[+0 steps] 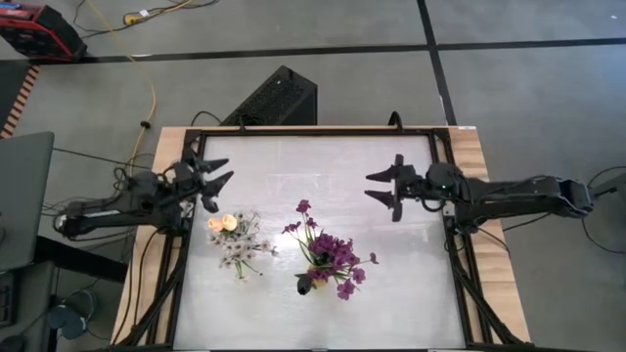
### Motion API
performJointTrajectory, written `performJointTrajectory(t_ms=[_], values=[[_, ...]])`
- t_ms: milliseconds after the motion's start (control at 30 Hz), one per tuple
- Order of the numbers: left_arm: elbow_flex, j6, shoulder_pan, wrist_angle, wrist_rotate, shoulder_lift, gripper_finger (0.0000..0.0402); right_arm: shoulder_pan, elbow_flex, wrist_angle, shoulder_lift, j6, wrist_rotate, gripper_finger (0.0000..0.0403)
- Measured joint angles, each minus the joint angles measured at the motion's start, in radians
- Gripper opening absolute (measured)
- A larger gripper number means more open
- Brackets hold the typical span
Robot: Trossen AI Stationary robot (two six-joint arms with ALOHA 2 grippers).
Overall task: Sort flowers into vase by color
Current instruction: Return to Home Position
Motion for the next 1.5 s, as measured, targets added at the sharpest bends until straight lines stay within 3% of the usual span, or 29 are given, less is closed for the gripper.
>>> performJointTrajectory(t_ms=[233,300,833,1200,1500], values=[[-0.107,-0.051,0.043,0.022,0.024,-0.090,0.0173,-0.014,-0.114,0.068,-0.056,-0.011,0.003,0.0047],[-0.131,-0.071,0.052,0.022,0.023,-0.102,0.0173,-0.019,-0.136,0.088,-0.065,-0.012,0.003,0.0018],[-0.227,-0.134,0.060,0.011,0.045,-0.109,0.0173,-0.016,-0.341,0.190,-0.177,0.089,0.032,0.0017],[-0.227,-0.150,0.060,0.010,0.070,-0.109,0.0173,-0.002,-0.346,-0.152,-0.429,0.097,0.099,0.0017],[-0.227,-0.192,0.060,0.007,0.136,-0.109,0.0173,-0.002,-0.385,-0.266,-0.615,0.090,0.116,0.0018]])
